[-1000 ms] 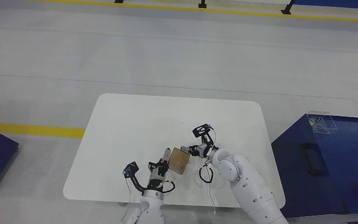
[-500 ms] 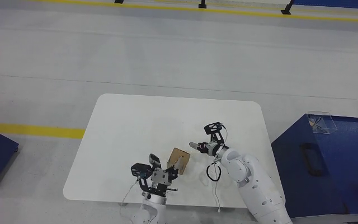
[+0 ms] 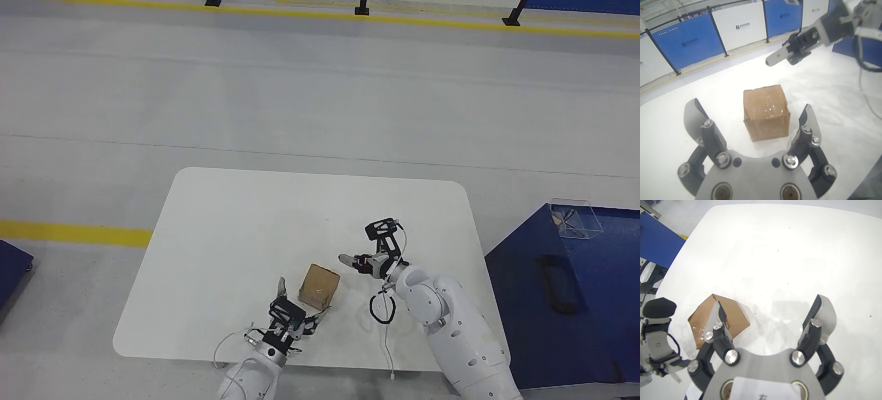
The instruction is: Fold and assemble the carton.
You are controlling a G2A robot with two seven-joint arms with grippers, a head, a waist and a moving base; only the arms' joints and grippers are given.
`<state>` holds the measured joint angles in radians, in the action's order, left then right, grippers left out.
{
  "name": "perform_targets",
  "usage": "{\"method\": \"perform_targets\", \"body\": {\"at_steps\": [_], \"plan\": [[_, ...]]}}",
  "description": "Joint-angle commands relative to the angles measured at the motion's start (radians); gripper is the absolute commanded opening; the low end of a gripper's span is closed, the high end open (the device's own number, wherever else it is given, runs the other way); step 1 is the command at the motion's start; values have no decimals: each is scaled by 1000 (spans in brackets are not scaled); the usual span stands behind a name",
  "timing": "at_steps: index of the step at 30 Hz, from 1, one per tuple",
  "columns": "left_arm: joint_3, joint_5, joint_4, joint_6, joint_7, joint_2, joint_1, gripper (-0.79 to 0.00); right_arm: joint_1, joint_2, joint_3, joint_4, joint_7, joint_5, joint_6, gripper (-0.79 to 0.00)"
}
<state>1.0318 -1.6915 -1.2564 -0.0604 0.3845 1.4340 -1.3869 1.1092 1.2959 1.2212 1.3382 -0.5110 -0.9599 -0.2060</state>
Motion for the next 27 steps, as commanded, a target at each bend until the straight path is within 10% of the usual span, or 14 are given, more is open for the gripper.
{"method": "perform_targets", "body": {"at_steps": [1, 11, 16, 20, 24, 27], "plan": [[-14, 1, 41, -7, -21, 5, 22, 0, 0, 0, 0, 0, 0, 0, 0, 0], [-74, 48, 169, -100, 17, 39, 87, -123, 0, 0, 0, 0, 0, 0, 0, 0], [-96, 87, 203, -108, 20, 54, 108, -416, 0, 0, 0, 0, 0, 0, 0, 0], [-111, 100, 220, -113, 27, 63, 115, -456, 0, 0, 0, 0, 0, 0, 0, 0], [-116, 133, 226, -101, 35, 70, 118, -757, 0, 0, 0, 0, 0, 0, 0, 0], [-116, 172, 194, -76, 49, 73, 102, -785, 0, 0, 0, 0, 0, 0, 0, 0]]}}
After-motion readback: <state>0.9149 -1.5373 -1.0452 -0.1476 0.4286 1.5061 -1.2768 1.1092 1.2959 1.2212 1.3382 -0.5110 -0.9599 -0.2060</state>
